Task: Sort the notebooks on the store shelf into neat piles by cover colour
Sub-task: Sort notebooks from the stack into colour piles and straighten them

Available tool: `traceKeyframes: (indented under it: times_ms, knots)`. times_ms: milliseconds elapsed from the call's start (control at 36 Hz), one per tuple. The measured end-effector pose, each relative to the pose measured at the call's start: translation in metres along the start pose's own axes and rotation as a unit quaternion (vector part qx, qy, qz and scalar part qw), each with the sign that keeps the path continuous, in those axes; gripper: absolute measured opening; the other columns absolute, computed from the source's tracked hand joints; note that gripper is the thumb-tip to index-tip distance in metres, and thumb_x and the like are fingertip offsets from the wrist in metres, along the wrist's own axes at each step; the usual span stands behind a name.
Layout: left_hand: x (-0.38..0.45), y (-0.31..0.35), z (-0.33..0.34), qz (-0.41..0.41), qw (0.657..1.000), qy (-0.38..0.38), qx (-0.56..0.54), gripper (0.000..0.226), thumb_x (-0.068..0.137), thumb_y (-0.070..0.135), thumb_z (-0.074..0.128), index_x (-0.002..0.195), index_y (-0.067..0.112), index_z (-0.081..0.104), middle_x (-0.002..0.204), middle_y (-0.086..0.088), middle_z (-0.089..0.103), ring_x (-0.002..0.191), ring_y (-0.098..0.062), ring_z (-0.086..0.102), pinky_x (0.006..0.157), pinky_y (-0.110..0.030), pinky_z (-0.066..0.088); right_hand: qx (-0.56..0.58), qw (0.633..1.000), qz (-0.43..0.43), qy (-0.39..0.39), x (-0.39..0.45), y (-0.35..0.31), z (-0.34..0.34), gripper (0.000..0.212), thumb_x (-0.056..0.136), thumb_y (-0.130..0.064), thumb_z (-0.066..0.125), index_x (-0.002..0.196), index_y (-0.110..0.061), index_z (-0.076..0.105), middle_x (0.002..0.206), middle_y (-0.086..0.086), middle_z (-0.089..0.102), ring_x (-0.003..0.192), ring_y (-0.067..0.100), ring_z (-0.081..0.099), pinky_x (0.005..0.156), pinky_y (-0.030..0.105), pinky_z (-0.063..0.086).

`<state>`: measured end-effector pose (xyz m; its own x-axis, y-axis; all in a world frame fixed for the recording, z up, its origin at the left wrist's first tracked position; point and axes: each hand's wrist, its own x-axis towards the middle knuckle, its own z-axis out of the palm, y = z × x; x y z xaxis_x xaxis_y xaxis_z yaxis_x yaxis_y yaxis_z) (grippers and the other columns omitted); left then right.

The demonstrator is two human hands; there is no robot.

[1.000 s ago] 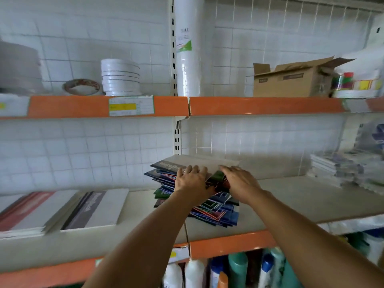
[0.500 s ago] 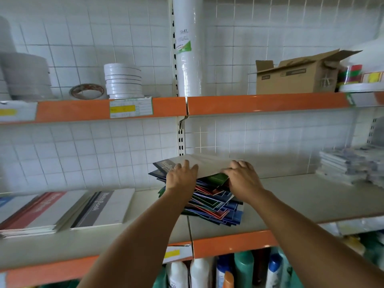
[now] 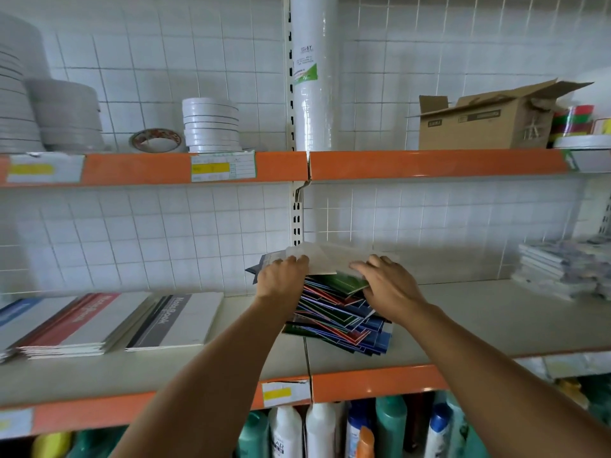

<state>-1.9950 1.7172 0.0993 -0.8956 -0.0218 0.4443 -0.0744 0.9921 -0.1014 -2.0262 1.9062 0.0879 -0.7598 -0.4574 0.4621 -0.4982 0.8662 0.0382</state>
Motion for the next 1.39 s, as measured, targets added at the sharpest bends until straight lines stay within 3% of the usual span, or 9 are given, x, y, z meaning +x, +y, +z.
traceKeyframes:
  times_ms: [139, 250, 389, 528, 639, 750, 944, 1194, 1389]
  knots:
    - [-0.013, -0.010, 0.001, 0.003, 1.000, -0.011, -0.021, 0.057, 0.090, 0.003, 0.052, 0.140, 0.020, 0.031, 0.129, -0.001, 0.051, 0.116, -0.025, 0.053, 0.090, -0.040, 0.051, -0.033, 0.999, -0.038, 0.014, -0.009, 0.004, -0.003, 0.038, 0.098, -0.014, 0.042, 0.134, -0.024, 0.050, 0.120, -0.001, 0.049, 0.110, 0.016, 0.045, 0.087, 0.026, 0.038]
    - [-0.028, -0.017, -0.001, -0.007, 1.000, -0.003, -0.017, 0.052, 0.093, 0.007, 0.051, 0.139, 0.021, 0.033, 0.131, 0.001, 0.050, 0.119, -0.022, 0.052, 0.091, -0.037, 0.050, -0.051, 0.997, -0.064, 0.000, -0.014, 0.002, -0.006, 0.034, 0.099, -0.007, 0.035, 0.131, -0.016, 0.046, 0.134, 0.001, 0.049, 0.119, 0.015, 0.047, 0.092, 0.024, 0.040]
    - [-0.053, -0.032, -0.007, -0.027, 1.000, 0.010, -0.012, 0.051, 0.095, 0.005, 0.041, 0.142, 0.022, 0.032, 0.139, 0.000, 0.046, 0.122, -0.023, 0.050, 0.092, -0.036, 0.049, -0.085, 0.992, -0.090, -0.029, -0.021, -0.006, -0.016, 0.078, 0.093, 0.009, 0.037, 0.153, -0.025, 0.002, 0.150, 0.006, 0.036, 0.126, 0.020, 0.047, 0.100, 0.032, 0.044]
    - [-0.085, -0.054, -0.015, -0.069, 0.997, 0.009, -0.012, 0.050, 0.100, 0.010, 0.037, 0.147, 0.023, 0.028, 0.148, 0.000, 0.037, 0.131, -0.022, 0.041, 0.098, -0.037, 0.042, -0.126, 0.986, -0.108, -0.004, -0.021, -0.023, -0.022, 0.081, 0.093, 0.007, 0.033, 0.147, -0.026, -0.017, 0.159, 0.009, 0.017, 0.140, 0.022, 0.032, 0.111, 0.033, 0.032]
    - [-0.107, -0.080, -0.015, -0.100, 0.995, 0.002, -0.006, 0.053, 0.099, 0.010, 0.038, 0.148, 0.025, 0.027, 0.150, 0.001, 0.036, 0.133, -0.022, 0.040, 0.100, -0.038, 0.043, -0.129, 0.984, -0.123, -0.001, -0.017, -0.045, -0.022, 0.079, 0.095, 0.005, 0.033, 0.147, -0.025, -0.018, 0.157, 0.011, 0.023, 0.129, 0.022, 0.047, 0.093, 0.030, 0.050]
    - [-0.127, -0.109, -0.013, -0.120, 0.992, 0.009, -0.037, 0.048, 0.100, 0.011, 0.037, 0.146, 0.023, 0.035, 0.147, -0.003, 0.042, 0.130, -0.026, 0.044, 0.097, -0.040, 0.045, -0.137, 0.983, -0.123, 0.000, -0.016, -0.076, -0.027, 0.078, 0.095, 0.005, 0.034, 0.152, -0.027, -0.010, 0.157, 0.010, 0.022, 0.124, 0.022, 0.051, 0.077, 0.026, 0.053]
    - [-0.155, -0.163, -0.008, -0.124, 0.992, -0.002, -0.017, 0.046, 0.100, 0.013, 0.035, 0.143, 0.026, 0.036, 0.142, 0.001, 0.045, 0.126, -0.024, 0.047, 0.090, -0.039, 0.049, -0.154, 0.980, -0.125, -0.001, -0.007, -0.144, -0.030, 0.079, 0.093, 0.006, 0.036, 0.153, -0.029, -0.004, 0.159, 0.008, 0.017, 0.129, 0.023, 0.047, 0.078, 0.027, 0.052]
    - [-0.177, -0.244, 0.008, -0.099, 0.994, -0.027, -0.037, 0.046, 0.098, 0.008, 0.037, 0.143, 0.022, 0.039, 0.144, -0.004, 0.044, 0.130, -0.023, 0.044, 0.099, -0.039, 0.044, -0.106, 0.985, -0.131, -0.029, 0.008, -0.234, 0.001, 0.083, 0.088, 0.006, 0.038, 0.153, -0.030, 0.001, 0.157, 0.003, 0.019, 0.135, 0.021, 0.038, 0.094, 0.031, 0.046]
    - [-0.173, -0.277, 0.028, -0.087, 0.995, -0.027, -0.035, 0.049, 0.099, 0.006, 0.034, 0.146, 0.022, 0.034, 0.148, -0.002, 0.039, 0.133, -0.022, 0.040, 0.104, -0.035, 0.038, -0.079, 0.988, -0.115, -0.062, 0.012, -0.259, 0.040, 0.081, 0.090, 0.009, 0.038, 0.153, -0.028, 0.004, 0.156, 0.005, 0.022, 0.134, 0.022, 0.039, 0.103, 0.034, 0.042]
